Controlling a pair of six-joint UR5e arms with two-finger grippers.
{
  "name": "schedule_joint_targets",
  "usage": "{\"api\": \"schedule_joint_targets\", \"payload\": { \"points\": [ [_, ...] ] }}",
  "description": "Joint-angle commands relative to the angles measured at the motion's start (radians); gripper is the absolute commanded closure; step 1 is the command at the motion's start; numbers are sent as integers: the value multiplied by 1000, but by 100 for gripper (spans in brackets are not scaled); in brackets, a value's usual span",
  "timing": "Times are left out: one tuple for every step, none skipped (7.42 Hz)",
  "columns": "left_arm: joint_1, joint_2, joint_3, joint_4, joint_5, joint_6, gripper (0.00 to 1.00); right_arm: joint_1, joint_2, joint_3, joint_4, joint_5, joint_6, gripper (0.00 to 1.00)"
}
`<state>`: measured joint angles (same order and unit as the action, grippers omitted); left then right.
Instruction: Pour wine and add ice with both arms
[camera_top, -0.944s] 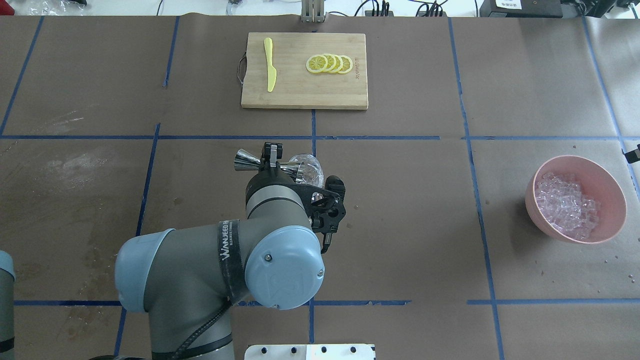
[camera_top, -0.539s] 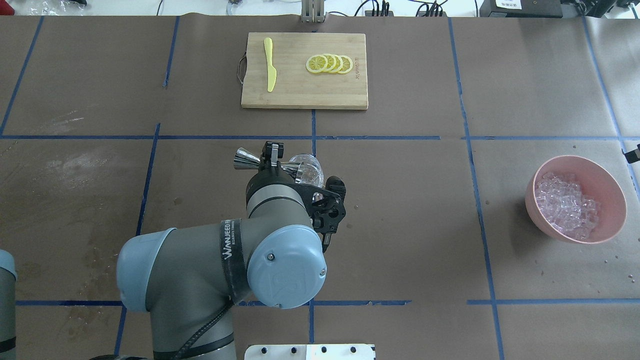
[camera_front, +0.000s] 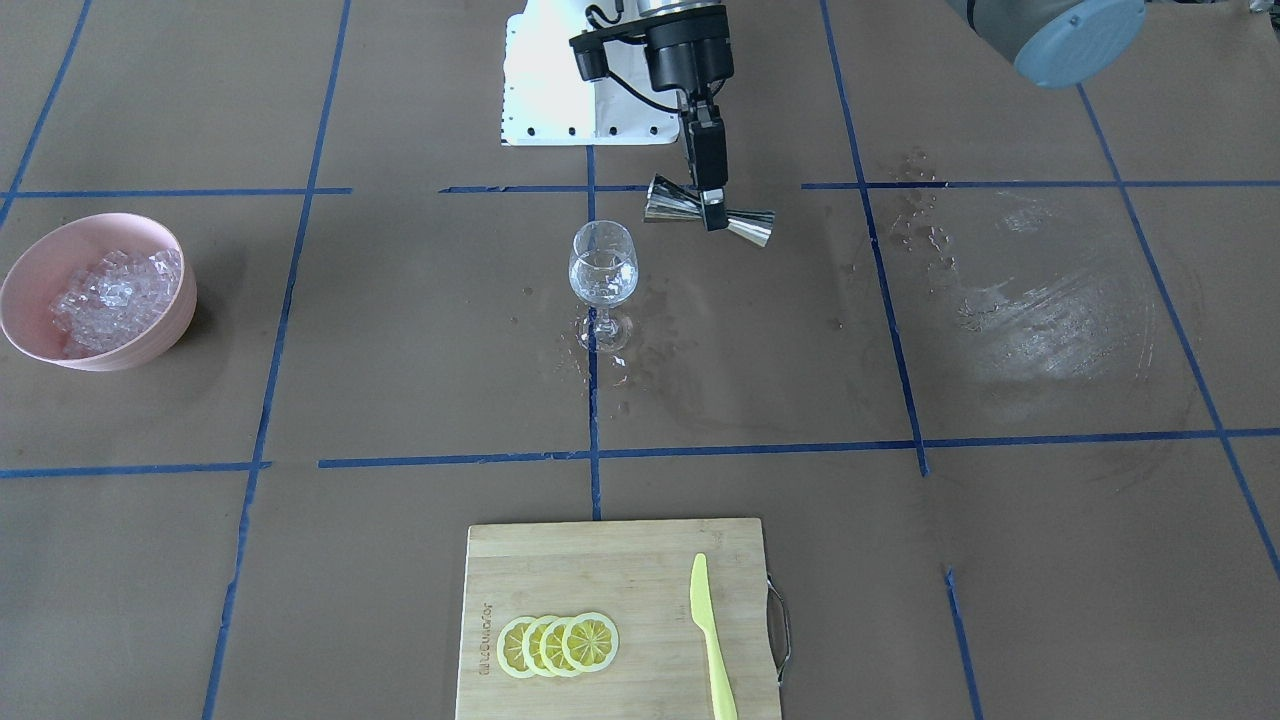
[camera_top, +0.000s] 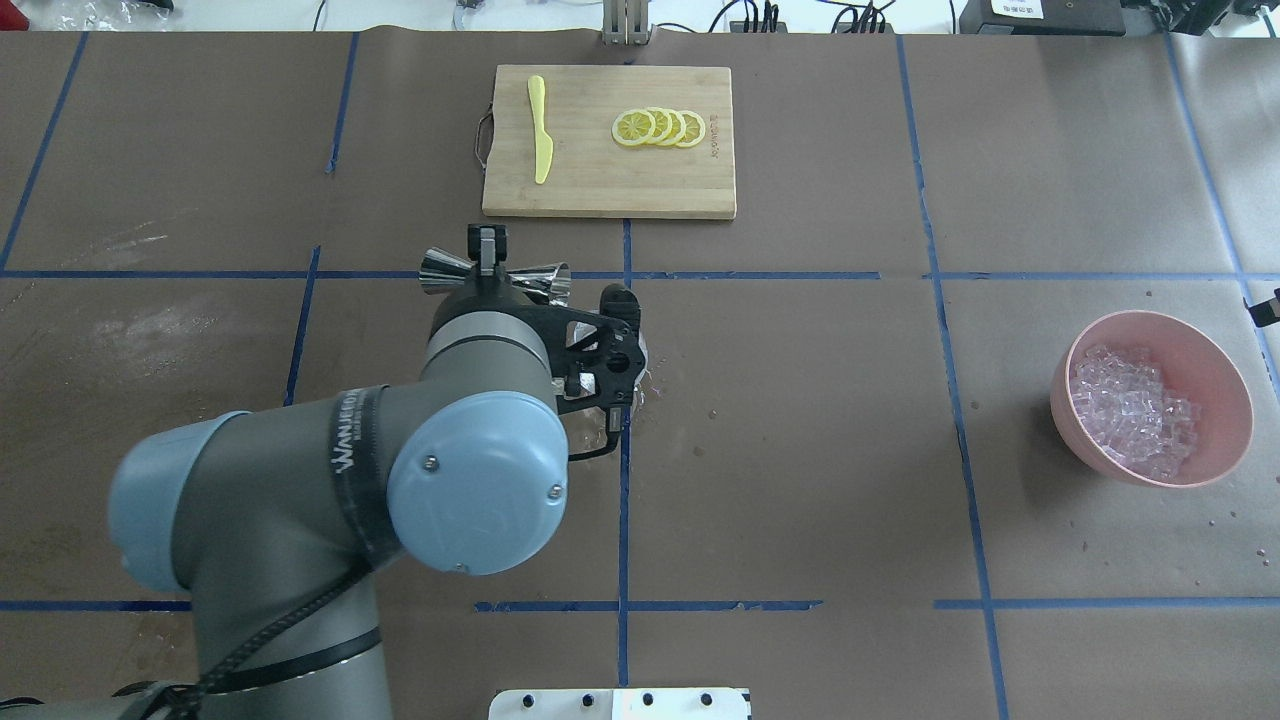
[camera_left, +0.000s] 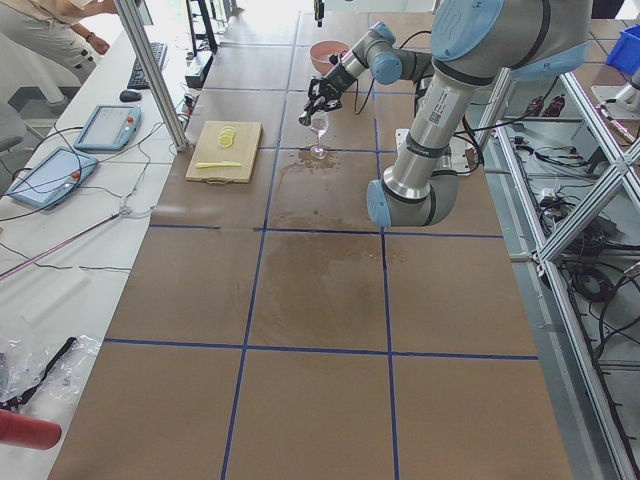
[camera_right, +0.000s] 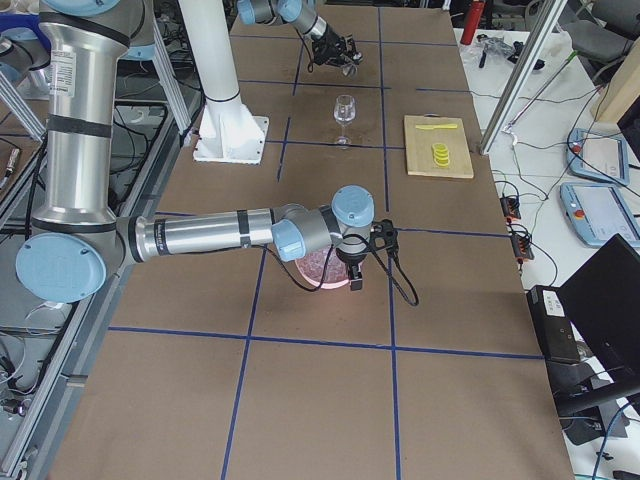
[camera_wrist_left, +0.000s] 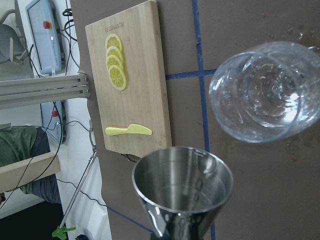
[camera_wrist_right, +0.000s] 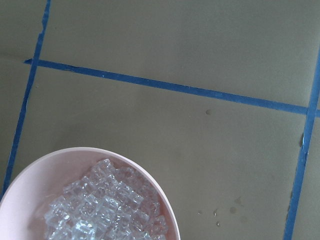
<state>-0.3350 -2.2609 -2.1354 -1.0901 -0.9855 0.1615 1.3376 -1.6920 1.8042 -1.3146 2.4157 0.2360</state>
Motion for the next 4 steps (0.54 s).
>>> {"api": "schedule_joint_targets", "payload": {
  "points": [
    [-21, 157, -96, -138, -4, -115, 100, 0, 0, -2, 0, 0, 0, 0],
    [-22, 261, -98, -269, -4, -176, 100, 0, 0, -2, 0, -1, 0, 0],
    [-24, 364, -107, -394, -4, -183, 100, 0, 0, -2, 0, -1, 0, 0],
    [-24, 479, -113, -522, -2, -226, 100, 0, 0, 0, 0, 0, 0, 0]
  ]
}}
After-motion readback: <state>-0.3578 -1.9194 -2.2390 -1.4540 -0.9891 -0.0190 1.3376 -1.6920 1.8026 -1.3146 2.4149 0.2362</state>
